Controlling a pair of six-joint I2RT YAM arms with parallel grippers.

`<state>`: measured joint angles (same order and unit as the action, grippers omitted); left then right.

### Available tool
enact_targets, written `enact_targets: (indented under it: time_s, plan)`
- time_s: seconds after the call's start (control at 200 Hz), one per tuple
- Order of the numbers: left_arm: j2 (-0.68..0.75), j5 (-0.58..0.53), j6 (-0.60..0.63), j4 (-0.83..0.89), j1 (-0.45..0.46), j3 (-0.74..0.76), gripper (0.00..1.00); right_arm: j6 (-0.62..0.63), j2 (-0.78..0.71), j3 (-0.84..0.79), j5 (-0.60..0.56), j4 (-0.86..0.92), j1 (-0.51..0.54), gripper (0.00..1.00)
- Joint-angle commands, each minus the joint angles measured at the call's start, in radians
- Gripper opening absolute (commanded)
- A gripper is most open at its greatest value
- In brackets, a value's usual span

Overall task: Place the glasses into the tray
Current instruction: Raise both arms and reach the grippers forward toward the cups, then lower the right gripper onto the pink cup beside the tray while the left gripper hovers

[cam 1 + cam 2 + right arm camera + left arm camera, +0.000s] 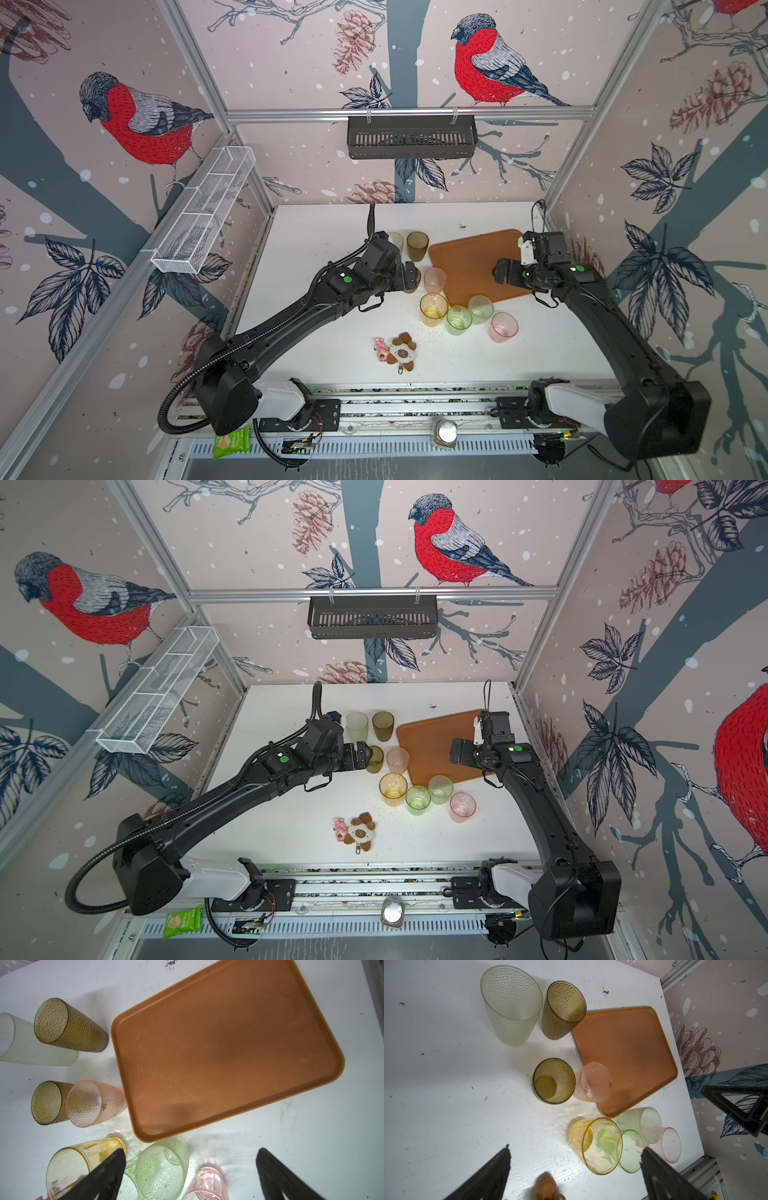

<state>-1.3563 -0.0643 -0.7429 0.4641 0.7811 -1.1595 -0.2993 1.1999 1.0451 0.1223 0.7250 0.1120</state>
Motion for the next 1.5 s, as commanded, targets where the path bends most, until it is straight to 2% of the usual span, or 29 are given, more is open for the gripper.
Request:
enact_targets:
  time_s: [0.0,0.255,0.47,0.615,0.79,0.931,1.141,1.496]
  plan:
    - [-0.002,-0.029,-0.066,0.022,0.025,0.0,0.97,0.041,0.015,0.023,0.034,0.03,0.001,0.98]
    - [0.024,-0.025,0.008,0.004,0.028,0.013,0.97,-0.045,-0.027,-0.024,0.042,0.061,0.007,0.97]
    - [0.025,0.083,0.154,-0.006,0.02,0.012,0.97,-0.144,-0.09,-0.087,-0.023,0.112,0.041,0.9]
    - [0.041,0.199,0.211,-0.017,-0.032,0.063,0.97,-0.187,-0.122,-0.117,-0.064,0.164,0.057,0.88]
    - [0.059,0.187,0.271,0.007,-0.054,0.07,0.97,-0.224,-0.179,-0.184,-0.082,0.141,0.062,0.84]
    - [0.018,0.179,0.272,0.006,-0.073,0.027,0.97,-0.193,-0.149,-0.198,-0.074,0.127,0.026,0.84]
    - [-0.058,0.227,0.262,-0.04,-0.074,-0.012,0.97,-0.189,-0.106,-0.191,-0.053,0.113,-0.003,0.82]
    - [-0.078,0.241,0.266,-0.101,-0.081,-0.007,0.97,-0.256,-0.157,-0.241,0.004,0.13,-0.071,0.72]
